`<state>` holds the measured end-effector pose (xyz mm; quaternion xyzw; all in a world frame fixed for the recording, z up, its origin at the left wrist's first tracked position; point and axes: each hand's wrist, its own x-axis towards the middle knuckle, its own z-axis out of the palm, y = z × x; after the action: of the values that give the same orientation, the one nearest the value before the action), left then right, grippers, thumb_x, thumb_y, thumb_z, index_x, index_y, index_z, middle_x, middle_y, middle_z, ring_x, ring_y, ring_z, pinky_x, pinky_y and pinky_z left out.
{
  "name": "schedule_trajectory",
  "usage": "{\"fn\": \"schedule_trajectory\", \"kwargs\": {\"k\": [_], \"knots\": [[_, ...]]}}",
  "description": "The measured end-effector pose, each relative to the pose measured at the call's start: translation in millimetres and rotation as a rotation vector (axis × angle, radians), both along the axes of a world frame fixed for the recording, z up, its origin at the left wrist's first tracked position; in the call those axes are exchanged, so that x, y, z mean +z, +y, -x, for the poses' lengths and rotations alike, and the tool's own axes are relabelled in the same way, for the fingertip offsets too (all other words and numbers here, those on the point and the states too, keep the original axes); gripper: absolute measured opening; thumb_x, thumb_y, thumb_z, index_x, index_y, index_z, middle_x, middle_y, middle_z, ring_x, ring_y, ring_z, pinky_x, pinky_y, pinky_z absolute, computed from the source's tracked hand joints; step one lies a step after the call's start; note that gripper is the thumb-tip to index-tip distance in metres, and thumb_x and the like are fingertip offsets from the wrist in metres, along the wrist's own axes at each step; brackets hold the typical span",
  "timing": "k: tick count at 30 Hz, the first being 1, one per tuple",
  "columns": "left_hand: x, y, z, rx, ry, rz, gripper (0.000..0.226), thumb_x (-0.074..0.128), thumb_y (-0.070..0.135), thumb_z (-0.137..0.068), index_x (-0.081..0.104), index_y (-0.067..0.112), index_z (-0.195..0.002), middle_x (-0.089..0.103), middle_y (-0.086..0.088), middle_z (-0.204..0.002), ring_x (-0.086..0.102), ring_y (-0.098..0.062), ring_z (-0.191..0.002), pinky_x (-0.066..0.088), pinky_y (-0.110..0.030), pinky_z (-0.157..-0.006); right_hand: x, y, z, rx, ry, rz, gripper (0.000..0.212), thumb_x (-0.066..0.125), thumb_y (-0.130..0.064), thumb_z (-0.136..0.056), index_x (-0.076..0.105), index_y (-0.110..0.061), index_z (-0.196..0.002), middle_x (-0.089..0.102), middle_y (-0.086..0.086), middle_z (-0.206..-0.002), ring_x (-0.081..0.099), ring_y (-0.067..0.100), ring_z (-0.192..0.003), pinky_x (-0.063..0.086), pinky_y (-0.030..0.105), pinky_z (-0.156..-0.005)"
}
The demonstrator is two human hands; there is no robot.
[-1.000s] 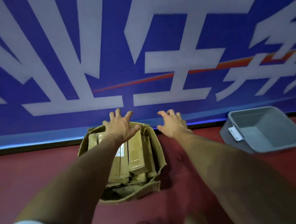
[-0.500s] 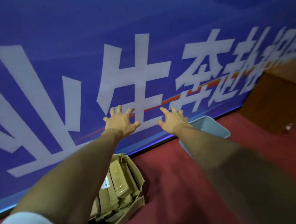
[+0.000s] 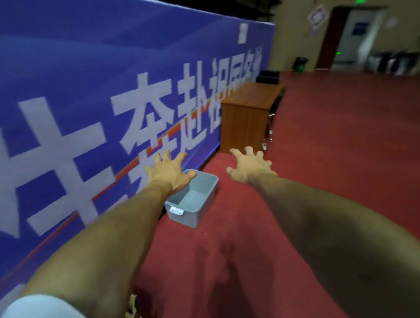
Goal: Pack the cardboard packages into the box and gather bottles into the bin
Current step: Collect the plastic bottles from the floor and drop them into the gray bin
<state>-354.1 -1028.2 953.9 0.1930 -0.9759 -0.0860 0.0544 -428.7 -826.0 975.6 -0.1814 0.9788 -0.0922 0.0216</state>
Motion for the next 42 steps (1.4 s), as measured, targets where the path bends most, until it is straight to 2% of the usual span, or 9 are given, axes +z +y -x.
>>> {"fn": "schedule_trajectory", "kwargs": {"k": [9, 19, 22, 29, 34, 42], "knots": [[12, 276, 109, -0.406, 0.039, -0.002, 0.068, 0.050, 0.061, -0.090, 0.028, 0.041, -0.152, 0.015, -0.009, -0.162, 0.014, -0.034, -0.147, 0.028, -0.061, -0.109, 2, 279, 37, -0.406, -0.011, -0.020, 0.067, 0.050, -0.050, -0.098, 0.021, -0.034, -0.156, 0.024, 0.010, -0.156, 0.027, 0.039, -0.139, 0.031, 0.060, -0.110], [3, 529, 188, -0.649, 0.029, -0.036, 0.067, 0.048, 0.059, -0.090, 0.029, 0.041, -0.152, 0.014, -0.010, -0.162, 0.011, -0.034, -0.148, 0.027, -0.060, -0.110, -9, 523, 65, -0.662, -0.018, -0.076, 0.069, 0.049, -0.054, -0.097, 0.020, -0.035, -0.156, 0.024, 0.010, -0.156, 0.029, 0.039, -0.137, 0.033, 0.059, -0.107], [-5, 584, 213, -0.715, 0.011, -0.053, 0.067, 0.049, 0.058, -0.090, 0.029, 0.041, -0.151, 0.013, -0.010, -0.162, 0.009, -0.034, -0.148, 0.030, -0.061, -0.110, -18, 571, 75, -0.734, -0.029, -0.076, 0.070, 0.049, -0.054, -0.096, 0.018, -0.036, -0.156, 0.022, 0.010, -0.156, 0.029, 0.040, -0.137, 0.033, 0.060, -0.107], [-31, 679, 287, -0.901, -0.002, -0.055, 0.068, 0.051, 0.057, -0.089, 0.029, 0.041, -0.151, 0.014, -0.010, -0.162, 0.008, -0.034, -0.148, 0.025, -0.064, -0.112, -39, 651, 122, -0.892, -0.046, -0.107, 0.072, 0.046, -0.056, -0.097, 0.012, -0.037, -0.157, 0.019, 0.010, -0.158, 0.027, 0.040, -0.138, 0.033, 0.062, -0.106], [-52, 732, 356, -1.038, -0.012, -0.093, 0.068, 0.052, 0.056, -0.090, 0.028, 0.041, -0.152, 0.008, -0.010, -0.164, -0.002, -0.035, -0.151, 0.021, -0.066, -0.114, -53, 686, 174, -0.998, -0.047, -0.142, 0.072, 0.044, -0.058, -0.097, 0.009, -0.038, -0.158, 0.014, 0.011, -0.162, 0.024, 0.041, -0.141, 0.032, 0.063, -0.107], [-81, 806, 436, -1.219, -0.066, -0.046, 0.068, 0.050, 0.056, -0.091, 0.025, 0.041, -0.153, 0.005, -0.011, -0.165, -0.003, -0.034, -0.152, 0.020, -0.063, -0.115, -86, 736, 225, -1.157, -0.074, -0.135, 0.074, 0.046, -0.060, -0.096, 0.009, -0.039, -0.157, 0.009, 0.003, -0.164, 0.020, 0.040, -0.143, 0.032, 0.062, -0.108]]}}
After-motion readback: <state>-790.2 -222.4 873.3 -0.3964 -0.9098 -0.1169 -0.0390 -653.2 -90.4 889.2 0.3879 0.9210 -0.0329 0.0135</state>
